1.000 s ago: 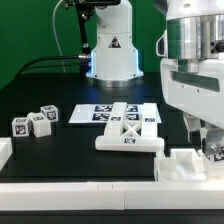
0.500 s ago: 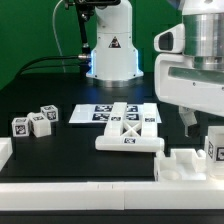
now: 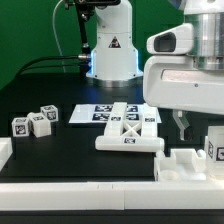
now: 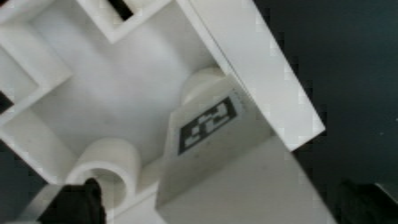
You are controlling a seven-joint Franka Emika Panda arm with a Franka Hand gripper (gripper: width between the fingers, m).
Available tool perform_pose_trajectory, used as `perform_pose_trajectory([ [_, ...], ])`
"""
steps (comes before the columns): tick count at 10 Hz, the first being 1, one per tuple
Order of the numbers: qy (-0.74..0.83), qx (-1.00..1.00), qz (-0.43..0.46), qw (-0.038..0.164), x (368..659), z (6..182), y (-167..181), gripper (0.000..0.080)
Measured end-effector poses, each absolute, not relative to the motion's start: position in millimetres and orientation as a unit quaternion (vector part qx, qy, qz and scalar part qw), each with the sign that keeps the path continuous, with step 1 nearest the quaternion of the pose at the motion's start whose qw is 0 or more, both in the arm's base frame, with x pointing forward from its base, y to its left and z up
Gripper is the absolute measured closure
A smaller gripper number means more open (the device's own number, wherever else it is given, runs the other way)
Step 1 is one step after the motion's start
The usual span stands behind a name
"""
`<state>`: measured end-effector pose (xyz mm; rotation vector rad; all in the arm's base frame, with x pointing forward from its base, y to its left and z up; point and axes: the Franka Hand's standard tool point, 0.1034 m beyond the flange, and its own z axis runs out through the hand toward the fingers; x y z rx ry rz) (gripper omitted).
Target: Assemble chair
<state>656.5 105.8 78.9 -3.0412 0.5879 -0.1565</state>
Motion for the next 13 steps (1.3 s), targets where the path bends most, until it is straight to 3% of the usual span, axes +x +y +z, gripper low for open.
perform_pose_trajectory([
  [1, 0.109, -0.992, -0.057, 0.016, 657.3, 77.4, 105.8, 0.0151],
  [2, 0.153, -0.986, -0.055, 0.021, 657.0, 77.2, 106.3, 0.0151],
  [4, 0.153, -0.987, -0.056, 0.021, 657.1, 77.2, 105.8, 0.0417],
  [5, 0.192, -0.979, -0.054, 0.025, 657.0, 77.1, 106.4, 0.0417],
  [6, 0.221, -0.973, -0.053, 0.026, 657.2, 76.5, 106.1, 0.0515],
  [9, 0.366, -0.929, -0.043, 0.029, 662.6, 74.8, 103.9, 0.0515],
  [13, 0.654, -0.754, -0.022, 0.058, 655.1, 73.1, 98.4, 0.0515],
])
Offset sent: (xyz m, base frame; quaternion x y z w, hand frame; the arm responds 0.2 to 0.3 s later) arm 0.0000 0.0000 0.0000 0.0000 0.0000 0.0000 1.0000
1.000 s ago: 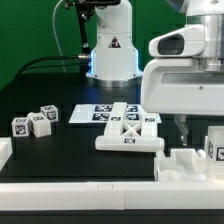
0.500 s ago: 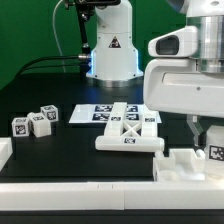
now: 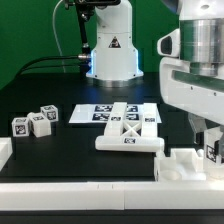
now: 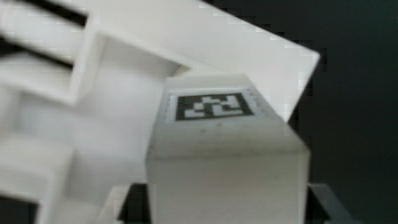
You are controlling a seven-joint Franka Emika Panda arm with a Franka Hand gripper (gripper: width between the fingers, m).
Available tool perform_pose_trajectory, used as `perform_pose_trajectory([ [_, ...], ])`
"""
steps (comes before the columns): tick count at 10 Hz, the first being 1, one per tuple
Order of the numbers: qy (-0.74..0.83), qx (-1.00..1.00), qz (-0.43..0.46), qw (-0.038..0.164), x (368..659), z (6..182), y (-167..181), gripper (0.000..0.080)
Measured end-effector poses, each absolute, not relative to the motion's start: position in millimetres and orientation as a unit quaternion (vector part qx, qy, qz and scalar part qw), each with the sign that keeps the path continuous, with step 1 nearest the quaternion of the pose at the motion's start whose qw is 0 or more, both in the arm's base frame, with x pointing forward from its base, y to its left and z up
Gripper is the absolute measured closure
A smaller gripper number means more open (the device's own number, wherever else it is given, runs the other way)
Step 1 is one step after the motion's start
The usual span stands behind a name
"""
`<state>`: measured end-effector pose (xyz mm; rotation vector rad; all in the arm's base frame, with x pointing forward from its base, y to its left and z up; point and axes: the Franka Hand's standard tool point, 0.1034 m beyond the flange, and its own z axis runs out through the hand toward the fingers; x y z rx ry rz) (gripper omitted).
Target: Assemble chair
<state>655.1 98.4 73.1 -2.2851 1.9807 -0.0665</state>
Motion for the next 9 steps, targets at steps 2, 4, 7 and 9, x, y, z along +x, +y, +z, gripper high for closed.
perform_pose_trajectory([
  [2, 0.704, -0.707, -0.015, 0.060, 653.3, 72.7, 99.4, 0.0515],
  [4, 0.697, -0.715, -0.016, 0.060, 653.2, 72.1, 99.2, 0.0496],
  [7, 0.550, -0.833, -0.030, 0.051, 653.9, 75.2, 102.7, 0.0194],
  [9, 0.470, -0.881, -0.037, 0.046, 655.2, 75.6, 102.0, 0.0152],
])
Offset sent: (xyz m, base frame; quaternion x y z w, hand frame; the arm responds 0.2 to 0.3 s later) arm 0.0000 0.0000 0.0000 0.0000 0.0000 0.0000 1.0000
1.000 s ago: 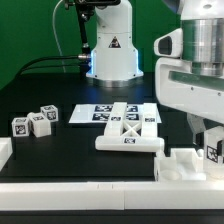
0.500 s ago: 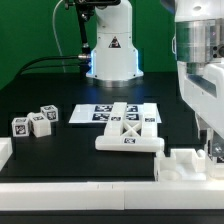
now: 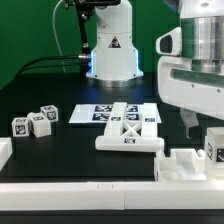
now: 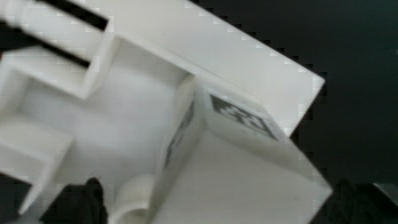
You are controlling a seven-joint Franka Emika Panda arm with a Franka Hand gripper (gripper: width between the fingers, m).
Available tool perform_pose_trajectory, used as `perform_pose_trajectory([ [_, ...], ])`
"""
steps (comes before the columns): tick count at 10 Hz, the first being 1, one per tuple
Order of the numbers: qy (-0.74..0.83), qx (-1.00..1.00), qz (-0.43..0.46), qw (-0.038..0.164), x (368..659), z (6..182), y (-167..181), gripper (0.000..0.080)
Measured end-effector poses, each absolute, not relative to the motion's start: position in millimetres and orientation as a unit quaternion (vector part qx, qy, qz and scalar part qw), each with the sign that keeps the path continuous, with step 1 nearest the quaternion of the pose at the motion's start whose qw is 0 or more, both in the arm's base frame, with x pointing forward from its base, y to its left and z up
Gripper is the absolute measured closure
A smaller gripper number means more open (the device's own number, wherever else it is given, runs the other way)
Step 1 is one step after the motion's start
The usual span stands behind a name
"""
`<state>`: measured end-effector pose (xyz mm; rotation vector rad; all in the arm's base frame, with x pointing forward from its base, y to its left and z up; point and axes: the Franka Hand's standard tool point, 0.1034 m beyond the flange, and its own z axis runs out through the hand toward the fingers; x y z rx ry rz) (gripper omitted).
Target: Assemble chair
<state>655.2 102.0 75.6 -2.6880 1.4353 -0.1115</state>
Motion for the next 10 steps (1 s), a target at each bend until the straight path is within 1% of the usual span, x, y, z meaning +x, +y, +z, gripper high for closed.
perform_pose_trajectory([
  [2, 0.400, -0.914, -0.040, 0.042, 655, 75.0, 101, 0.0151],
  [3, 0.348, -0.936, -0.042, 0.037, 655, 74.8, 100, 0.0151],
  [4, 0.272, -0.961, -0.045, 0.025, 654, 74.2, 101, 0.0151],
  [6, 0.134, -0.990, -0.048, 0.005, 652, 74.6, 121, 0.0151],
  [8, 0.129, -0.990, -0.049, 0.004, 653, 74.6, 118, 0.0151],
  [9, 0.136, -0.989, -0.049, 0.005, 653, 74.6, 118, 0.0239],
  [10, 0.137, -0.989, -0.049, 0.005, 653, 74.5, 118, 0.0413],
])
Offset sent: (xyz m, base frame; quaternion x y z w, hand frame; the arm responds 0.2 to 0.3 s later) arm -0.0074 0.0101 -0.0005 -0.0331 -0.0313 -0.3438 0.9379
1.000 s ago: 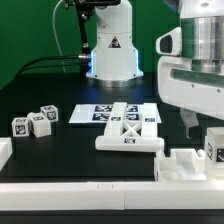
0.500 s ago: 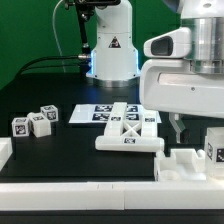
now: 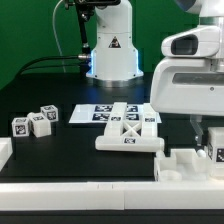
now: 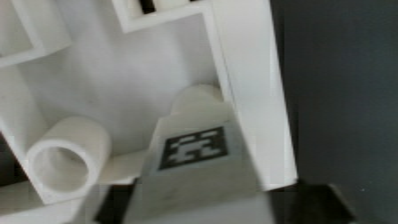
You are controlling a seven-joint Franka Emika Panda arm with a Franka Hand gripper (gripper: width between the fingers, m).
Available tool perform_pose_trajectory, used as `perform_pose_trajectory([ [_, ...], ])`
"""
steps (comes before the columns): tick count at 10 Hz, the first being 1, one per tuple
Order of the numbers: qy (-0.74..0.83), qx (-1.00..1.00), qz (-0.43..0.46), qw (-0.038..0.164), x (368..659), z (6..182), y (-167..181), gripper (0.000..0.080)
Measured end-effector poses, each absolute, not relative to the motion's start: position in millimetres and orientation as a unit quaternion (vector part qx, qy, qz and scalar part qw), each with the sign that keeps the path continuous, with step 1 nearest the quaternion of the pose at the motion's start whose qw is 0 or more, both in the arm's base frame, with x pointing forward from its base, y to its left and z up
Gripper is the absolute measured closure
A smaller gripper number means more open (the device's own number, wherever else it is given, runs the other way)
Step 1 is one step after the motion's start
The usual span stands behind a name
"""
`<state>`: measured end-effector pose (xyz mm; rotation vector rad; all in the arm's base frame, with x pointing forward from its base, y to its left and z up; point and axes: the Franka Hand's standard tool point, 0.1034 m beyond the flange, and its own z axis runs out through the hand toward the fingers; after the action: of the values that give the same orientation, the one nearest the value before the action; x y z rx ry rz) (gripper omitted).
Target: Assemble chair
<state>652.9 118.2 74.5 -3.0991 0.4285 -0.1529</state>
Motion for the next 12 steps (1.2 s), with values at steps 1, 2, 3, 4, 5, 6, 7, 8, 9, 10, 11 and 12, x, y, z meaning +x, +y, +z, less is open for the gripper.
perform_pose_trajectory([
  [1, 0.169, -0.984, -0.048, 0.007, 652.9, 74.4, 118.1, 0.0413],
  [2, 0.212, -0.976, -0.048, 0.009, 652.9, 74.4, 117.9, 0.0517],
  [3, 0.251, -0.967, -0.048, 0.011, 652.9, 74.2, 117.8, 0.0517],
  [4, 0.299, -0.953, -0.048, 0.011, 652.9, 73.8, 118.1, 0.0517],
  [5, 0.376, -0.925, -0.049, 0.017, 653.8, 73.6, 117.2, 0.0517],
  [6, 0.466, -0.883, -0.046, 0.033, 653.8, 72.7, 114.9, 0.0517],
  [7, 0.558, -0.828, -0.040, 0.045, 653.3, 72.3, 114.6, 0.0517],
  [8, 0.621, -0.781, -0.038, 0.050, 653.1, 72.1, 114.4, 0.0517],
  [9, 0.656, -0.752, -0.038, 0.054, 652.9, 71.9, 114.4, 0.0515],
  [10, 0.687, -0.723, -0.039, 0.059, 652.1, 71.7, 114.1, 0.0515],
  [11, 0.686, -0.724, -0.039, 0.059, 652.1, 71.8, 114.0, 0.0515],
  [12, 0.681, -0.729, -0.040, 0.058, 651.8, 71.0, 114.1, 0.0515],
])
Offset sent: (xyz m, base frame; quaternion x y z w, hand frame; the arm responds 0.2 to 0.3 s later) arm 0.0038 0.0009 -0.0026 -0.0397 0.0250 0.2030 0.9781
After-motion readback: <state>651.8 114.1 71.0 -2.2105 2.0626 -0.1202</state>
